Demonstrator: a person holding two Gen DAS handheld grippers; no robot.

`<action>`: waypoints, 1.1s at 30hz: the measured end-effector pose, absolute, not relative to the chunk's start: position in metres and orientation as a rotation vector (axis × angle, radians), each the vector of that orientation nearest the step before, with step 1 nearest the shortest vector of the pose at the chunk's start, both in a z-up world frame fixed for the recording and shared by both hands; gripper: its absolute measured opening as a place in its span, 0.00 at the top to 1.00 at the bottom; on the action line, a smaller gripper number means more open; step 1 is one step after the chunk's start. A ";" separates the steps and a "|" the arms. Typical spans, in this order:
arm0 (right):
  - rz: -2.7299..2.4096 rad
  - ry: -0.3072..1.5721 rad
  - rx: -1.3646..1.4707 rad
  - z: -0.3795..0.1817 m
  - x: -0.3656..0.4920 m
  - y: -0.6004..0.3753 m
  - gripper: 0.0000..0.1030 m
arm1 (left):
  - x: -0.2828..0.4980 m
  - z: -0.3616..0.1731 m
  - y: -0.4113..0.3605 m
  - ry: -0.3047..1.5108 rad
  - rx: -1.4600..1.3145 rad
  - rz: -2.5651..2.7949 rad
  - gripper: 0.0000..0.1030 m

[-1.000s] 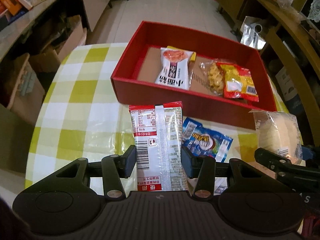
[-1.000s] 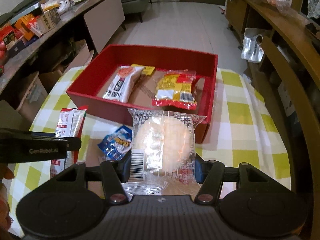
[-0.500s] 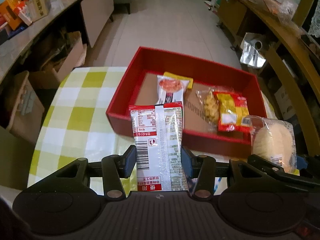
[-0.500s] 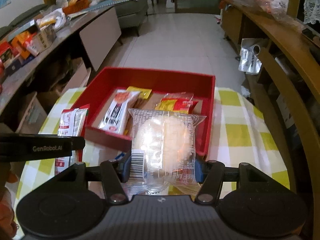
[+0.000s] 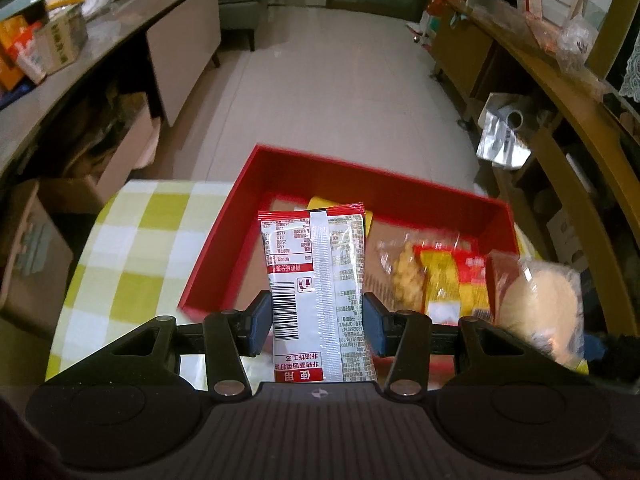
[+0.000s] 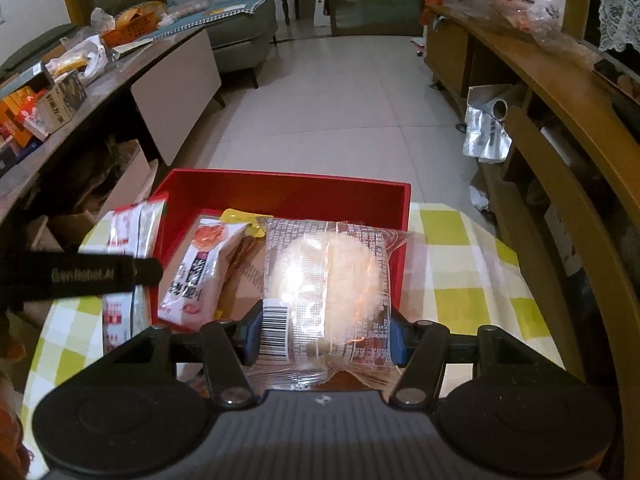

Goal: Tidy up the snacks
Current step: 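Carry the wafer pack and bread bun into the red tray and open both grippers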

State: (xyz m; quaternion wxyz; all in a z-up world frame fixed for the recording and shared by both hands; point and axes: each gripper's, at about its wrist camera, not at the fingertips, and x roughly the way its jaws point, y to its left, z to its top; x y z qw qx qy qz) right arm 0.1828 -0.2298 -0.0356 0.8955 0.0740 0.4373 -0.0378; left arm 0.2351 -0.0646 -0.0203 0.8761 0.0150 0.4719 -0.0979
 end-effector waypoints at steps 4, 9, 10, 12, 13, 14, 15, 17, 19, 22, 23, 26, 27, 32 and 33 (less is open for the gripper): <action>-0.087 0.897 0.156 -0.042 0.200 -0.236 0.36 | 0.249 -0.023 -0.077 0.959 0.055 -0.209 0.46; -0.100 0.887 0.156 -0.055 0.221 -0.239 0.36 | 0.269 -0.034 -0.079 0.952 0.059 -0.203 0.46; -0.099 0.885 0.161 -0.058 0.225 -0.239 0.36 | 0.272 -0.036 -0.078 0.950 0.055 -0.201 0.46; -0.103 0.882 0.158 -0.065 0.232 -0.238 0.36 | 0.280 -0.040 -0.075 0.944 0.049 -0.198 0.46; -0.109 0.885 0.142 -0.069 0.235 -0.236 0.36 | 0.283 -0.042 -0.074 0.941 0.043 -0.197 0.45; -0.113 0.888 0.123 -0.072 0.238 -0.233 0.36 | 0.287 -0.045 -0.074 0.943 0.036 -0.197 0.45; -0.117 0.887 0.103 -0.076 0.240 -0.230 0.36 | 0.289 -0.048 -0.073 0.949 0.032 -0.197 0.44; -0.115 0.885 0.087 -0.079 0.244 -0.227 0.34 | 0.293 -0.054 -0.071 0.959 0.024 -0.199 0.42; -0.117 0.870 0.084 -0.079 0.246 -0.227 0.33 | 0.295 -0.058 -0.072 0.955 0.036 -0.191 0.39; -0.116 0.854 0.091 -0.078 0.247 -0.229 0.30 | 0.296 -0.059 -0.073 0.943 0.053 -0.182 0.26; -0.119 0.847 0.094 -0.077 0.246 -0.229 0.29 | 0.296 -0.058 -0.073 0.937 0.056 -0.180 0.23; -0.135 0.796 0.113 -0.067 0.243 -0.232 0.28 | 0.294 -0.054 -0.072 0.931 0.054 -0.176 0.21; -0.140 0.773 0.116 -0.062 0.241 -0.233 0.27 | 0.293 -0.052 -0.072 0.928 0.051 -0.177 0.20; -0.159 0.773 0.100 -0.054 0.239 -0.233 0.17 | 0.286 -0.035 -0.068 0.905 0.048 -0.177 0.17; -0.164 0.777 0.101 -0.052 0.238 -0.234 0.17 | 0.284 -0.032 -0.067 0.902 0.049 -0.177 0.17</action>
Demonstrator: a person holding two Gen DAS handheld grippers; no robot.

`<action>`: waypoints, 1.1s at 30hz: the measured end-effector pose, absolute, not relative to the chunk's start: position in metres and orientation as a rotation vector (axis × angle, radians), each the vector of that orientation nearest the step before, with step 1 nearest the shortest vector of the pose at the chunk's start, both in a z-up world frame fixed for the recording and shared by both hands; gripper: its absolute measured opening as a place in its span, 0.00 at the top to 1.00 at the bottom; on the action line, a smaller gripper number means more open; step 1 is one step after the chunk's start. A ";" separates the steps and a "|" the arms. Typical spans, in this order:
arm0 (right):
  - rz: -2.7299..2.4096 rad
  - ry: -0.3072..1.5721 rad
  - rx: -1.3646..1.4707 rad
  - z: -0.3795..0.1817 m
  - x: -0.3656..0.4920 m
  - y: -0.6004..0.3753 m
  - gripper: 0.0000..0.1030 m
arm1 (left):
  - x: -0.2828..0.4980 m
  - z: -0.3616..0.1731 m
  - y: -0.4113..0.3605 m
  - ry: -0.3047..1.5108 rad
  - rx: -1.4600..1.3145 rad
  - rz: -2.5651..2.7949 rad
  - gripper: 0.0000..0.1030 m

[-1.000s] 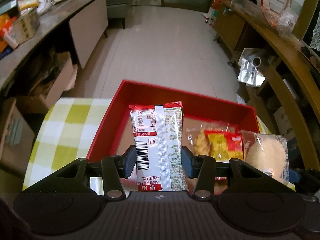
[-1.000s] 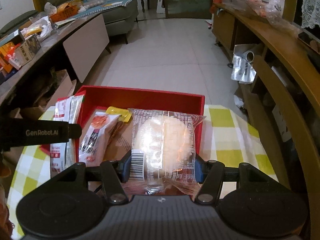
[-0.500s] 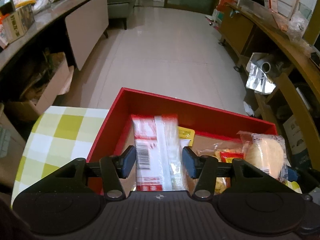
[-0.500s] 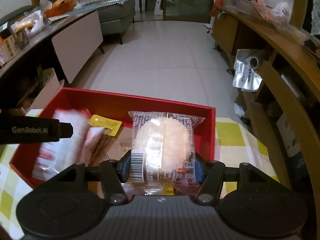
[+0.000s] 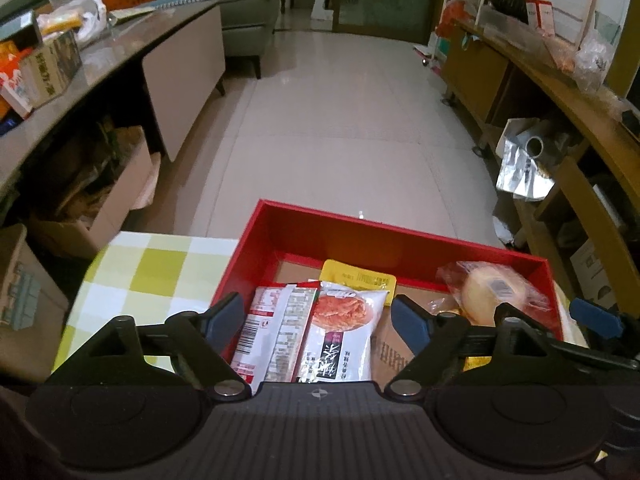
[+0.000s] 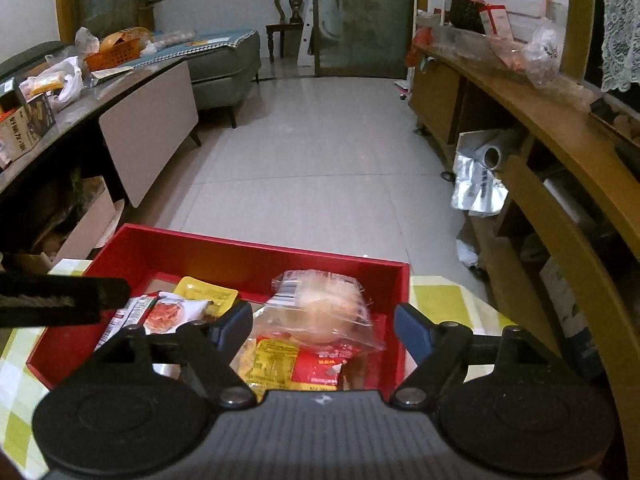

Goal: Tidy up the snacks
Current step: 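Carry the wafer pack and bread bun into the red tray and open both grippers, then move both tools back over the remaining snacks on the table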

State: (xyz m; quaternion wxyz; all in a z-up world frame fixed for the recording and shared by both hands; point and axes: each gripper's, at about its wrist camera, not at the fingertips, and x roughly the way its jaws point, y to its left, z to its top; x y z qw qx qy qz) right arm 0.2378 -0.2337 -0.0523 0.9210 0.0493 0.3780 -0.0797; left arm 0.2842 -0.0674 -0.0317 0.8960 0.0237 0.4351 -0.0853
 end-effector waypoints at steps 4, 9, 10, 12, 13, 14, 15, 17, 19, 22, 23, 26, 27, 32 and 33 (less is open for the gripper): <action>-0.171 0.762 0.118 -0.040 0.230 -0.234 0.17 | 0.277 -0.021 -0.064 0.893 0.048 -0.172 0.17; -0.158 0.751 0.102 -0.025 0.217 -0.225 0.16 | 0.267 -0.014 -0.056 0.898 0.041 -0.170 0.16; -0.156 0.752 0.099 -0.024 0.213 -0.223 0.16 | 0.264 -0.013 -0.053 0.902 0.037 -0.171 0.16; -0.149 0.758 0.094 -0.021 0.206 -0.219 0.16 | 0.259 -0.012 -0.050 0.911 0.030 -0.167 0.16; -0.149 0.760 0.092 -0.019 0.202 -0.217 0.16 | 0.257 -0.012 -0.048 0.917 0.027 -0.164 0.16; -0.150 0.761 0.091 -0.018 0.198 -0.215 0.16 | 0.254 -0.012 -0.046 0.922 0.024 -0.164 0.16; -0.148 0.767 0.091 -0.018 0.194 -0.212 0.16 | 0.251 -0.011 -0.044 0.925 0.022 -0.164 0.16; -0.145 0.777 0.099 -0.018 0.187 -0.209 0.16 | 0.244 -0.010 -0.040 0.931 0.022 -0.166 0.16; -0.139 0.790 0.100 -0.019 0.176 -0.203 0.16 | 0.237 -0.008 -0.037 0.932 0.026 -0.173 0.16; -0.136 0.807 0.085 -0.020 0.163 -0.195 0.16 | 0.226 -0.004 -0.030 0.929 0.015 -0.180 0.16; -0.136 0.808 0.084 -0.020 0.159 -0.193 0.16 | 0.223 -0.003 -0.027 0.930 0.008 -0.184 0.16; -0.138 0.814 0.096 -0.020 0.146 -0.188 0.16 | 0.215 -0.002 -0.020 0.936 0.001 -0.189 0.16; -0.138 0.820 0.100 -0.021 0.142 -0.187 0.16 | 0.213 -0.002 -0.018 0.939 0.004 -0.192 0.16; -0.139 0.846 0.105 -0.027 0.124 -0.181 0.16 | 0.198 -0.007 -0.015 0.966 0.031 -0.213 0.16; -0.142 0.851 0.108 -0.028 0.120 -0.181 0.16 | 0.195 -0.008 -0.014 0.971 0.035 -0.212 0.16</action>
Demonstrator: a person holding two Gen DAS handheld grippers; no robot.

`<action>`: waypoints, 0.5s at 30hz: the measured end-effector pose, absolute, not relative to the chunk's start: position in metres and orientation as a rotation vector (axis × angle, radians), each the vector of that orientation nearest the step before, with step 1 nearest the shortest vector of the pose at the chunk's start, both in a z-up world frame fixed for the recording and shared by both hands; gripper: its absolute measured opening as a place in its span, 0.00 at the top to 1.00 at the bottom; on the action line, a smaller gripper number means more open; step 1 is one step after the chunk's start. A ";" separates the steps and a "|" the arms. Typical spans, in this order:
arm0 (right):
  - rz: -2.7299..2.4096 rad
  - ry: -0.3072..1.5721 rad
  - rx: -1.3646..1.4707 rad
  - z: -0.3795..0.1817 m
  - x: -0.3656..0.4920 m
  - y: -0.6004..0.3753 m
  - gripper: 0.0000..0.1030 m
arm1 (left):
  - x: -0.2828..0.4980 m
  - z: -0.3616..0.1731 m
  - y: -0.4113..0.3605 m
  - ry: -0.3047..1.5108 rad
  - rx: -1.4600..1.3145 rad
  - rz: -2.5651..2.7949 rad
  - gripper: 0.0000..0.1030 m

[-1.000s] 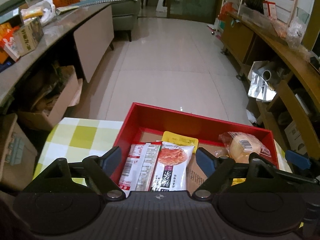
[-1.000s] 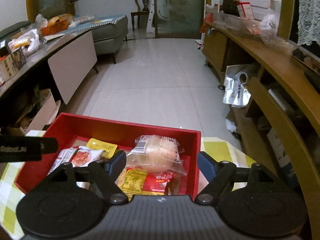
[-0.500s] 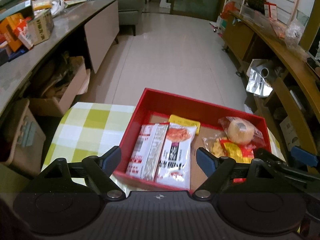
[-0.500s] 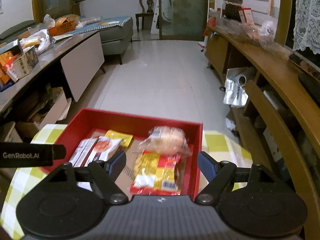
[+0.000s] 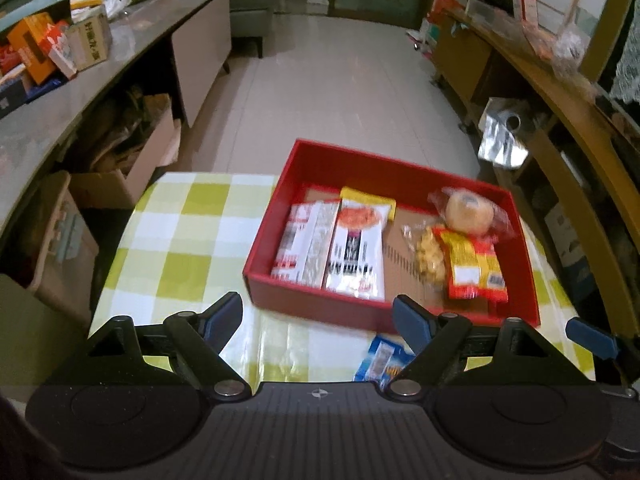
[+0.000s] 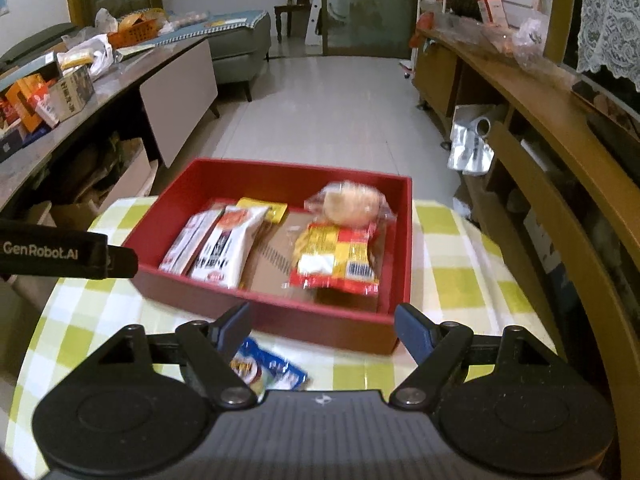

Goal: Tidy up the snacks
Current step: 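Move both tools back over the remaining snacks on the table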

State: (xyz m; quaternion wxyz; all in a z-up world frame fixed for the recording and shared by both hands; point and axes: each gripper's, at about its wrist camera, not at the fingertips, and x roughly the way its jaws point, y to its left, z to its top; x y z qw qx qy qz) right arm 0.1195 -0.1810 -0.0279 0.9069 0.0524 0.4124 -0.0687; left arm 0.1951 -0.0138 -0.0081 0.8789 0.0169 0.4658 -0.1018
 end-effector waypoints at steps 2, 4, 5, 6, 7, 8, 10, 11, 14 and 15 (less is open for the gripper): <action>-0.147 0.857 0.114 -0.030 0.112 -0.180 0.16 | 0.189 -0.009 -0.010 0.982 0.036 -0.213 0.16; -0.154 0.864 0.118 -0.031 0.103 -0.179 0.16 | 0.184 -0.010 -0.005 0.996 0.024 -0.220 0.16; -0.158 0.870 0.120 -0.033 0.098 -0.178 0.16 | 0.182 -0.010 -0.002 1.002 0.016 -0.223 0.16; -0.163 0.877 0.123 -0.034 0.094 -0.177 0.16 | 0.179 -0.010 0.001 1.007 0.010 -0.226 0.16; -0.166 0.885 0.127 -0.036 0.091 -0.175 0.16 | 0.178 -0.009 0.003 1.010 0.007 -0.227 0.16; -0.169 0.895 0.131 -0.039 0.086 -0.174 0.16 | 0.175 -0.009 0.005 1.012 0.006 -0.228 0.16; -0.178 0.920 0.139 -0.045 0.079 -0.170 0.16 | 0.170 -0.007 0.009 1.013 0.004 -0.227 0.16; -0.179 0.929 0.142 -0.047 0.076 -0.169 0.16 | 0.168 -0.007 0.011 1.015 0.001 -0.229 0.16; -0.186 0.943 0.138 -0.051 0.065 -0.163 0.16 | 0.161 -0.005 0.016 1.025 -0.004 -0.242 0.16; -0.189 0.951 0.141 -0.053 0.061 -0.160 0.16 | 0.158 -0.005 0.018 1.026 -0.003 -0.244 0.16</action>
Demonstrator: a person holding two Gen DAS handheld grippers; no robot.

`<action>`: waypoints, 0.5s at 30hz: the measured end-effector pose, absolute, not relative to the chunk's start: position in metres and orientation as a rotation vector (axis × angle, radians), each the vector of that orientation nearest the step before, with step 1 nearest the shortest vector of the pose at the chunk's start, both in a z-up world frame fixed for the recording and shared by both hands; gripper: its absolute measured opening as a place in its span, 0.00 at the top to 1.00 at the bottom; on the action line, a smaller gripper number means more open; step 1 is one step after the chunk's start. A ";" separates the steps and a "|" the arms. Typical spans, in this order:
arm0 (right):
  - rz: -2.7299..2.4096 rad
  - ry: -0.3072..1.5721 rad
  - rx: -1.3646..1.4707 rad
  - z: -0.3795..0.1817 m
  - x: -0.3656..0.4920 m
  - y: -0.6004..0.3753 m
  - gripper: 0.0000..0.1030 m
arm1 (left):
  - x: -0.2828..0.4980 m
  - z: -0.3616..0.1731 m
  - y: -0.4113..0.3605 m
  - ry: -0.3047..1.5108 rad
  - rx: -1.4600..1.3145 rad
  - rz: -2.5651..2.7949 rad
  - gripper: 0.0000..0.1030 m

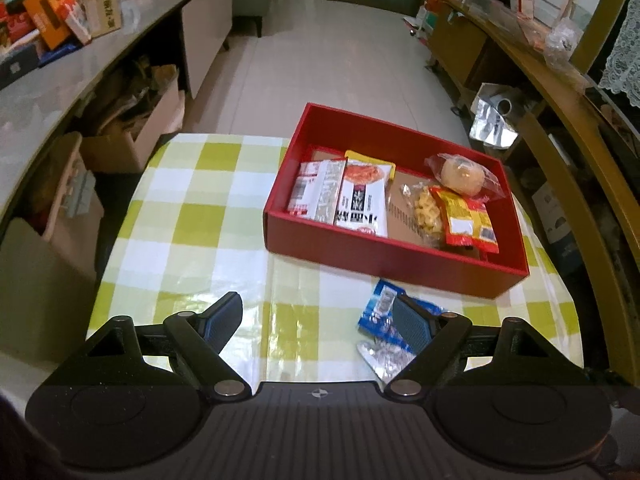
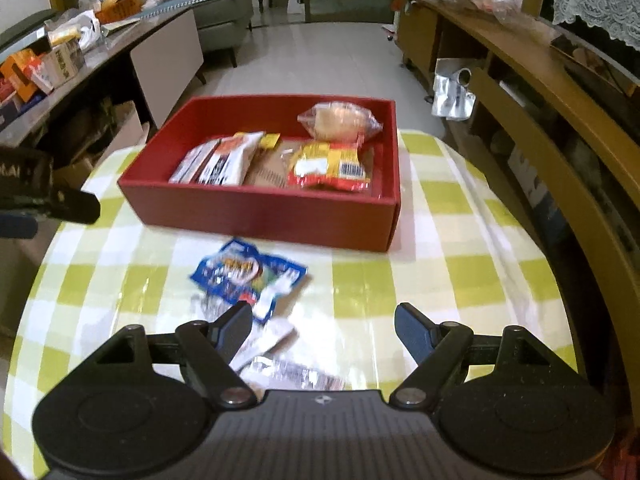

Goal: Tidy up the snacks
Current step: 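Move both tools back over the remaining snacks on the table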

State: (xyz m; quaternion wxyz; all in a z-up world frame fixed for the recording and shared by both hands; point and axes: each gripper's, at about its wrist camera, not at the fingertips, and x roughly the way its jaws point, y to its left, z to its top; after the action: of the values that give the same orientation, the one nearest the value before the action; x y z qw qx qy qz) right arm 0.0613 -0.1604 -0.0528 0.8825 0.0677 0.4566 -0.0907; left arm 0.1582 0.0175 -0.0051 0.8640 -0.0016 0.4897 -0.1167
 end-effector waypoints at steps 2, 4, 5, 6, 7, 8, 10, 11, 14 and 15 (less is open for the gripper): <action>-0.188 0.969 0.150 -0.055 0.056 -0.157 0.16 | 0.153 -0.005 0.020 1.035 0.004 -0.246 0.15; -0.193 0.979 0.153 -0.056 0.050 -0.152 0.16 | 0.148 -0.006 0.022 1.047 -0.004 -0.248 0.15; -0.196 0.984 0.150 -0.056 0.048 -0.149 0.16 | 0.146 -0.007 0.023 1.053 -0.010 -0.255 0.15; -0.199 0.989 0.144 -0.056 0.045 -0.147 0.16 | 0.143 -0.007 0.023 1.057 -0.012 -0.264 0.15; -0.203 0.995 0.138 -0.056 0.042 -0.145 0.16 | 0.140 -0.007 0.022 1.059 -0.007 -0.274 0.15; -0.208 1.001 0.132 -0.057 0.040 -0.143 0.16 | 0.137 -0.007 0.019 1.059 0.012 -0.285 0.15; -0.215 1.015 0.125 -0.058 0.038 -0.141 0.16 | 0.130 -0.009 0.014 1.054 0.064 -0.296 0.14; -0.219 1.019 0.119 -0.059 0.037 -0.141 0.16 | 0.126 -0.010 0.011 1.051 0.090 -0.299 0.14; -0.214 1.015 0.122 -0.058 0.037 -0.140 0.16 | 0.118 -0.015 0.006 1.050 0.155 -0.312 0.14; -0.211 1.010 0.124 -0.058 0.036 -0.141 0.16 | 0.117 -0.017 0.007 1.049 0.167 -0.313 0.14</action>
State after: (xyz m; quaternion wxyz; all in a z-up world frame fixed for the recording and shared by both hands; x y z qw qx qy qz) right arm 0.0365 -0.1410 -0.0577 0.8679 0.0593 0.4827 -0.1009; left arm 0.1165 0.0066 -0.0166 0.8505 0.0792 0.4982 -0.1486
